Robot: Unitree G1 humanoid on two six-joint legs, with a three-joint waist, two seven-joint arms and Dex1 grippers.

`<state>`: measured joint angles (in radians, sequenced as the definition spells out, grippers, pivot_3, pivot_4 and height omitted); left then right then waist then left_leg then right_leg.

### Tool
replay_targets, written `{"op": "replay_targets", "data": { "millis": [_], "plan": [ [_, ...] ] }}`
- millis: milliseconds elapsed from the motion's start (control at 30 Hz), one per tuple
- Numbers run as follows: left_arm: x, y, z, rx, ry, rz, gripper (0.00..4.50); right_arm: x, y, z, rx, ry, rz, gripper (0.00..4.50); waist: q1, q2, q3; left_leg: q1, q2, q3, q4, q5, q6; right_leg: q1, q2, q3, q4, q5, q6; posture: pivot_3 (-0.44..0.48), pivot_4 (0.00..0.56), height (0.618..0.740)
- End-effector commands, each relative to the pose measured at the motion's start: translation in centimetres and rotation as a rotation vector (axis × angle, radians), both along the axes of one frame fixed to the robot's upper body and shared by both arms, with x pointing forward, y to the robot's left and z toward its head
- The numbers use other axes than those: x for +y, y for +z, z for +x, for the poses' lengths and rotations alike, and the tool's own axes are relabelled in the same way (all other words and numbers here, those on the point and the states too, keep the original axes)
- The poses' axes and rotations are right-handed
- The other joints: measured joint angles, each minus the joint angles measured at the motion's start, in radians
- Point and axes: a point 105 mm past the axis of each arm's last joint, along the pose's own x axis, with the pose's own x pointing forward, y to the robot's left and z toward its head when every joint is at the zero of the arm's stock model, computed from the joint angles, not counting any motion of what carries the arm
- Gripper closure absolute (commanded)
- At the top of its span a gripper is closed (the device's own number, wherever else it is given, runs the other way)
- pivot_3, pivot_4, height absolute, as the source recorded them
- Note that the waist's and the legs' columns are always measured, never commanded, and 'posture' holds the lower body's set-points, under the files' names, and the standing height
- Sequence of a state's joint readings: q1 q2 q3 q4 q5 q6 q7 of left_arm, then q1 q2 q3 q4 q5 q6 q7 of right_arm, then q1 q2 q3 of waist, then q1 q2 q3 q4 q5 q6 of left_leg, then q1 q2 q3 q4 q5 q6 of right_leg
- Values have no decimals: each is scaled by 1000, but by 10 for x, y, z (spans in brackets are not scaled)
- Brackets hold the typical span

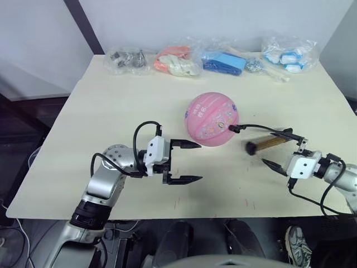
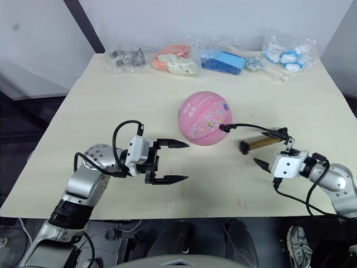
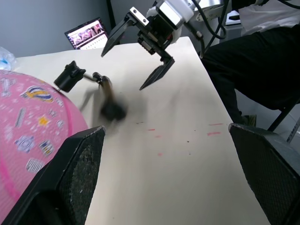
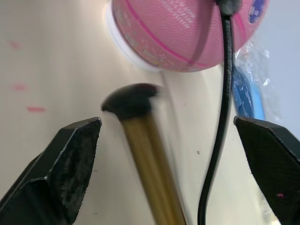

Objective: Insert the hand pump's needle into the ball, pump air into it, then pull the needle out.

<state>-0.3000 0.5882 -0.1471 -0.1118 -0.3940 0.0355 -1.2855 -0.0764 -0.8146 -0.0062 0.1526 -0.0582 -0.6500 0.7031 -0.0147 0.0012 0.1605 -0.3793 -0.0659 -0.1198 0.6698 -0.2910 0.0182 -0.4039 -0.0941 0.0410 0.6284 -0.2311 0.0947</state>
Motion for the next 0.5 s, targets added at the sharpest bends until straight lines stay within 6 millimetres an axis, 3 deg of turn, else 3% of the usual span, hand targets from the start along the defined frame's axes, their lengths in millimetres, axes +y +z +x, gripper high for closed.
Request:
{"op": "replay_targets", "data": {
  "millis": [33, 200, 367, 500],
  "plan": [
    [4, 12, 3, -47, -2, -21, 0, 3, 25, -10, -32, 21, 120, 40, 1, 0, 0, 0, 0, 0, 0, 0, 0, 0, 0, 0, 0, 0, 0, 0, 150, 740],
    [7, 22, 10, -61, 16, -42, 0, 11, 39, -33, 19, 24, 376, 40, 1, 0, 0, 0, 0, -1, 0, 0, 0, 0, 1, 0, 2, 0, 0, 0, 150, 740],
    [6, 48, 31, -86, 87, -118, 0, 25, 49, -66, 217, 52, 662, 40, 10, -1, 0, 0, 1, -2, 2, 0, 0, 0, 1, 0, 5, 0, 0, 0, 150, 740],
    [5, 61, 46, -102, 145, -150, 0, 31, 54, -80, 285, 81, 733, 40, -1, -2, 1, 1, 1, -1, 5, -1, 2, 0, 1, 1, 8, 0, 0, 0, 150, 740]
  ]
}}
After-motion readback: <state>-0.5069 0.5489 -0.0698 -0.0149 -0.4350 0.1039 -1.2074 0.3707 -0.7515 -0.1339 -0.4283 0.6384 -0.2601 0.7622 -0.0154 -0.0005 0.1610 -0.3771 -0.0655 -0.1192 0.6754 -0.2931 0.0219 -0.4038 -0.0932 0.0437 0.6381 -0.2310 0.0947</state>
